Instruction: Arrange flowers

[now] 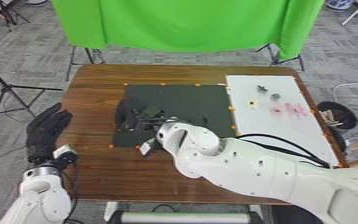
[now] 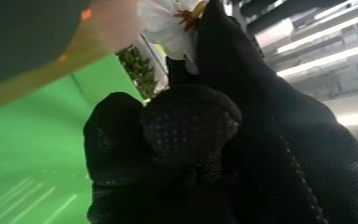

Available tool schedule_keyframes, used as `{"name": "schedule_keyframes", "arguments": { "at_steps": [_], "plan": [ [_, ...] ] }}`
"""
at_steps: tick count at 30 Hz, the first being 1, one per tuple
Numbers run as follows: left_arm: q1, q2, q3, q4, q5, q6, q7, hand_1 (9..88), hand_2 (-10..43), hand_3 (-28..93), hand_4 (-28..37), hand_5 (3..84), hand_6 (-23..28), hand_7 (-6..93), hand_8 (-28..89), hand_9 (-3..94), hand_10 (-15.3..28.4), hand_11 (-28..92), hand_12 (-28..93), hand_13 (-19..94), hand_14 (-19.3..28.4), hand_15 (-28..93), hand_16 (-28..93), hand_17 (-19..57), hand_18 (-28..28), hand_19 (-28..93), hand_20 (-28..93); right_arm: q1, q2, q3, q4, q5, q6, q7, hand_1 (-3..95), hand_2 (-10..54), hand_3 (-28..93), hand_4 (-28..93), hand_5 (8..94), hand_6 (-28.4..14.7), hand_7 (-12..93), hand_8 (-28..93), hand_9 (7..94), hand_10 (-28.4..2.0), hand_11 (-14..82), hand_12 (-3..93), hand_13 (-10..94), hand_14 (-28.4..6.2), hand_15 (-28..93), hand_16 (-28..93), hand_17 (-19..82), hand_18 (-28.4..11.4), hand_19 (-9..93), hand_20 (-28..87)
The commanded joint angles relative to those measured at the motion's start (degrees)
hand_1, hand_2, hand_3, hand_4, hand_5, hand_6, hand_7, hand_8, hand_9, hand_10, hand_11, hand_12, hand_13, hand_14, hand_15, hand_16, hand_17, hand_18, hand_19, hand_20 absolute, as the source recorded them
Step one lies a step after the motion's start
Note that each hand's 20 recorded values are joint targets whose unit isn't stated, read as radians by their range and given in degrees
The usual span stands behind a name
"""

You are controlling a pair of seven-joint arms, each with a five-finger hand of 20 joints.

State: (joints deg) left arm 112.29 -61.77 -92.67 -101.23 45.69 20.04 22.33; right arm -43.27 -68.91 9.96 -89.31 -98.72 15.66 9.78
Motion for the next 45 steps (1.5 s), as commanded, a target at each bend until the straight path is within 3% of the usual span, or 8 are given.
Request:
{"name": "schedule_keyframes", "arguments": {
  "at_steps": [1, 7, 10, 19, 27, 32, 42, 45],
  "plan": [
    [-1.46, -0.99, 1.1, 0.63, -0.91, -1.26, 0.39, 49.6, 22.4, 64, -21.8, 48.1, 4.0, 17.9, -8, 50.5, 13.5, 25, 11, 46, 13.2, 20, -3, 25.0, 10.8, 7, 31, 0.58, -4.47, -2.8, 2.2, -0.07, 3.01, -1.61, 67.4, -9.5, 64, -11, 79.5, -0.5, 28, 1, 87.2, -12.1, 5.1, 33.1, 92, -1.3, 57, 30, 69, -6.3, 89, 45],
    [-1.83, -1.65, 1.17, 1.0, -0.9, -2.61, 0.14, 47.4, 22.1, 66, -22.3, 49.1, 3.8, 18.1, -9, 50.9, 13.6, 25, 11, 46, 13.4, 20, -3, 24.9, 10.7, 7, 31, 0.88, -6.33, -3.77, 5.01, -0.51, 6.04, -1.79, 67.3, -9.5, 64, -12, 80.0, 0.1, 27, 1, 87.5, -12.0, 4.3, 31.3, 92, -1.3, 58, 30, 69, -7.0, 91, 44],
    [-1.96, -1.77, 1.78, 0.9, -0.97, -2.38, 0.1, 46.8, 21.9, 66, -22.8, 49.2, 3.8, 18.1, -9, 51.1, 13.7, 25, 11, 46, 13.4, 20, -3, 24.7, 10.9, 7, 31, 1.1, -6.82, -4.07, 6.24, -0.94, 7.76, -1.99, 67.2, -9.5, 64, -11, 80.1, 0.4, 27, 1, 87.3, -11.8, 4.2, 31.0, 92, -1.3, 58, 30, 69, -7.3, 91, 44],
    [-2.33, -2.59, 1.7, 1.22, -0.57, -3.54, -0.47, 45.8, 21.3, 67, -23.3, 49.6, 3.7, 18.2, -9, 51.3, 13.7, 25, 11, 45, 13.6, 20, -3, 24.3, 10.8, 6, 31, 1.28, -6.89, -5.03, 9.22, -2.3, 7.73, -0.91, 67.4, -9.5, 63, -13, 79.8, 1.4, 26, 0, 85.4, -11.0, 2.8, 27.0, 92, -1.6, 59, 30, 69, -7.5, 93, 42],
    [-2.1, -2.5, 2.55, 0.35, -0.26, -2.83, 0.19, 44.8, 20.7, 68, -23.6, 49.8, 3.6, 18.3, -9, 51.5, 13.8, 25, 11, 45, 13.7, 20, -3, 24.3, 10.8, 6, 31, 0.78, -6.94, -4.45, 10.16, -4.68, 4.91, 0.9, 66.7, -9.5, 62, -13, 79.4, 1.7, 22, 1, 82.7, -10.4, 2.0, 22.6, 92, -1.6, 59, 30, 69, -7.5, 93, 40],
    [-2.16, -2.87, 1.71, 0.77, -0.1, -3.54, -0.13, 44.5, 20.5, 68, -23.7, 49.9, 3.7, 18.2, -9, 51.5, 13.8, 25, 11, 45, 13.7, 20, -3, 24.3, 10.7, 6, 31, 0.72, -6.69, -4.79, 10.49, -6.69, 4.34, 1.72, 65.7, -9.5, 61, -13, 79.5, 1.9, 20, 0, 81.3, -9.5, 2.0, 19.6, 92, -1.7, 58, 30, 69, -7.4, 93, 40],
    [-1.93, -2.91, 1.88, 0.55, -0.06, -3.41, -0.31, 43.8, 20.0, 68, -23.9, 50.2, 3.8, 18.3, -9, 51.6, 13.8, 25, 11, 45, 13.6, 20, -3, 24.1, 10.7, 6, 31, 0.5, -6.11, -4.54, 10.32, -8.34, 2.56, 2.48, 63.6, -9.5, 62, -13, 78.9, 1.8, 19, 0, 79.3, -9.5, 3.9, 17.0, 92, -2.0, 57, 30, 68, -7.6, 92, 40],
    [-2.0, -3.08, 1.4, 0.83, 0.09, -3.83, -0.71, 43.7, 19.9, 68, -23.9, 50.3, 3.8, 18.3, -9, 51.6, 13.9, 25, 11, 45, 13.7, 21, -3, 24.1, 10.7, 6, 31, 0.07, -5.74, -3.47, 9.45, -9.14, -1.25, 4.42, 61.7, -9.5, 62, -13, 78.7, 1.9, 19, -1, 78.6, -9.3, 4.7, 16.4, 92, -2.3, 57, 30, 68, -7.7, 92, 40]
  ]
}}
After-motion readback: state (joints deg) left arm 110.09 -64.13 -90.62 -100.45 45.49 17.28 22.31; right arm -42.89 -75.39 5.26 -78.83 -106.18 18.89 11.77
